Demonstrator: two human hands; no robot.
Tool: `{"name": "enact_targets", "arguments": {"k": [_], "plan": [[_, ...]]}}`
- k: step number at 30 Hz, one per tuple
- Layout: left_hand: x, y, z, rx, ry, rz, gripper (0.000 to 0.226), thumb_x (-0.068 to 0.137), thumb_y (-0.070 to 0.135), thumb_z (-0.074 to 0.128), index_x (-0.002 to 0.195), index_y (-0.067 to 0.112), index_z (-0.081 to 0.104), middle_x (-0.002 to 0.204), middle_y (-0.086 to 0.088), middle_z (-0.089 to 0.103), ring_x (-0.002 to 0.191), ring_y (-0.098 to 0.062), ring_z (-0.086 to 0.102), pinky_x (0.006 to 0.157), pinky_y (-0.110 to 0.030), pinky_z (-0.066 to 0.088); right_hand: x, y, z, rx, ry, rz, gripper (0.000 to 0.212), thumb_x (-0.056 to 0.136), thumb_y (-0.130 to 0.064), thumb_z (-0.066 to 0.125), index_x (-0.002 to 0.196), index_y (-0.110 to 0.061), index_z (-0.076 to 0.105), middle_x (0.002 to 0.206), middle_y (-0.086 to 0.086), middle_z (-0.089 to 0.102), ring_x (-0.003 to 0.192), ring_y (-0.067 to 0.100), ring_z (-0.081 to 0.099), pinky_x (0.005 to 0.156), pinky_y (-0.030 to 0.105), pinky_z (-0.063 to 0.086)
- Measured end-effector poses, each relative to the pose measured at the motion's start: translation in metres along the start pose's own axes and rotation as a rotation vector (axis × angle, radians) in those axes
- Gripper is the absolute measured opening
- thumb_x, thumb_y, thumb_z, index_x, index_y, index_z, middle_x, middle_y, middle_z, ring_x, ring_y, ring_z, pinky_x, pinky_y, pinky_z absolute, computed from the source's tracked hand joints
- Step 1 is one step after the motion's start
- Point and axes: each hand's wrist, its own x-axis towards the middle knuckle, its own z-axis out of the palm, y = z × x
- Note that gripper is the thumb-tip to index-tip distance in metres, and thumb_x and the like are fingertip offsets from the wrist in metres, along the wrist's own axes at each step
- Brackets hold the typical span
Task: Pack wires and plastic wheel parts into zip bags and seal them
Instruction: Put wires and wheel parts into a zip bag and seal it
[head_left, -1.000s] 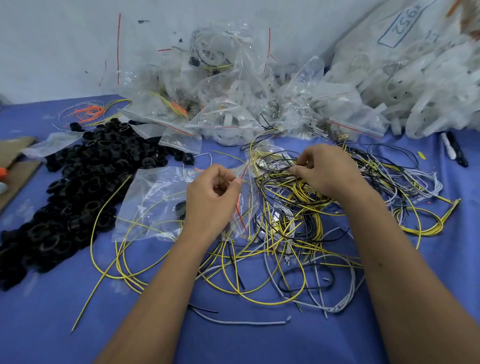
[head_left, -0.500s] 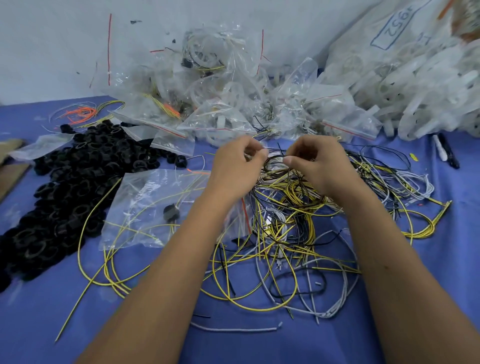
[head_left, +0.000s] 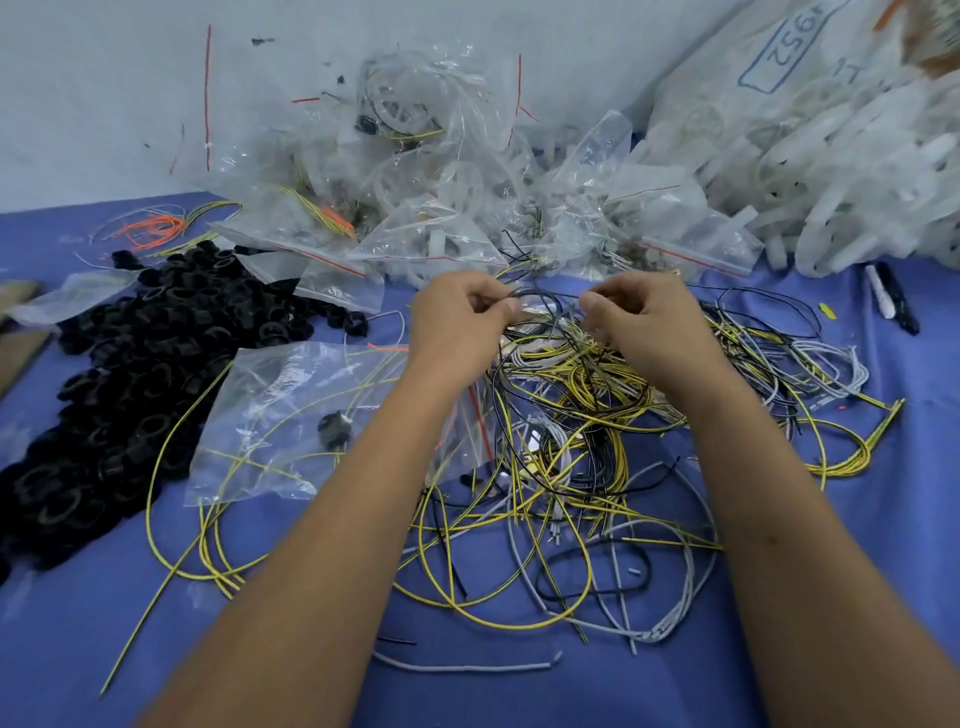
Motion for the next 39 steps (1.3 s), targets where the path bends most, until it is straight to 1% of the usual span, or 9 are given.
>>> {"name": "enact_targets", "arguments": {"k": [5,10,13,19,27,30,32,36,39], "plan": [[-0.009,-0.014,-0.002,0.041,0.177,0.029,0.011,0.086,0.017,0.078,0.080,0.027,0.077,0.075,0.008,0.074,0.074,-0.014,0.070,0.074,-0.037,0.059,-0.003,-0.002,0.005,-0.320,-0.061,-0.036,0.024,0.088,-0.038,0.077,0.097,-0.016,0.078,0.085,0.001,0.074,0.077,0.011,0.066,0.067,0.021,0.044],[-0.018,-0.019,0.000,0.026,0.256,0.119,0.006,0.089,0.021,0.076,0.085,0.025,0.077,0.071,0.013,0.070,0.068,-0.004,0.063,0.068,-0.030,0.054,-0.007,-0.008,0.009,-0.290,-0.078,-0.085,0.041,0.080,-0.064,0.073,0.095,-0.026,0.072,0.082,-0.004,0.065,0.068,0.007,0.054,0.060,0.027,0.037],[-0.018,-0.015,-0.003,-0.119,0.364,0.119,0.010,0.089,0.017,0.075,0.084,0.025,0.074,0.072,0.013,0.070,0.068,0.000,0.062,0.067,-0.020,0.051,-0.007,-0.008,0.009,-0.399,-0.063,-0.122,0.035,0.077,-0.053,0.082,0.094,-0.025,0.072,0.081,-0.003,0.066,0.069,0.014,0.057,0.063,0.029,0.040],[-0.011,0.001,-0.014,-0.369,0.563,0.129,0.015,0.092,0.009,0.071,0.084,0.021,0.070,0.080,-0.003,0.074,0.075,-0.013,0.066,0.076,-0.026,0.052,-0.003,-0.005,0.004,-0.468,0.073,-0.060,0.013,0.086,-0.026,0.074,0.090,-0.015,0.079,0.082,0.004,0.074,0.080,0.025,0.068,0.079,0.037,0.057],[0.006,0.019,-0.037,-0.844,0.734,0.027,0.005,0.094,-0.004,0.067,0.095,-0.003,0.071,0.067,0.000,0.071,0.064,-0.006,0.066,0.071,-0.021,0.053,-0.003,-0.001,-0.002,-0.586,0.260,0.216,0.018,0.083,-0.023,0.066,0.090,-0.010,0.076,0.086,0.016,0.073,0.083,0.038,0.067,0.074,0.038,0.054],[0.010,0.016,-0.055,-0.957,0.806,-0.024,0.012,0.095,-0.004,0.065,0.099,-0.015,0.069,0.069,-0.006,0.069,0.068,-0.017,0.062,0.077,-0.037,0.053,-0.002,0.003,-0.004,-0.600,0.295,0.268,0.020,0.082,-0.020,0.066,0.096,-0.010,0.076,0.091,0.018,0.072,0.089,0.040,0.067,0.075,0.039,0.054],[0.011,0.011,-0.066,-0.982,0.807,-0.050,0.014,0.096,-0.004,0.063,0.084,-0.002,0.070,0.070,-0.009,0.068,0.072,-0.023,0.059,0.074,-0.040,0.051,-0.002,0.006,-0.005,-0.610,0.319,0.294,0.021,0.083,-0.019,0.065,0.099,-0.009,0.074,0.095,0.020,0.072,0.094,0.041,0.066,0.074,0.039,0.052],[0.007,-0.006,-0.083,-1.022,0.740,-0.110,0.038,0.099,-0.001,0.060,0.067,0.014,0.073,0.060,-0.001,0.068,0.050,-0.008,0.059,0.049,-0.020,0.046,-0.003,0.010,-0.011,-0.604,0.391,0.331,0.017,0.083,-0.014,0.064,0.094,-0.005,0.074,0.092,0.021,0.068,0.092,0.041,0.065,0.067,0.034,0.043],[-0.004,-0.017,-0.076,-0.713,0.614,-0.069,0.036,0.099,0.002,0.062,0.067,0.017,0.074,0.058,0.006,0.068,0.050,-0.007,0.054,0.048,-0.019,0.042,-0.004,0.006,-0.010,-0.593,0.463,0.240,0.023,0.086,-0.015,0.064,0.106,-0.007,0.071,0.108,0.020,0.065,0.103,0.042,0.060,0.079,0.040,0.048]]}}
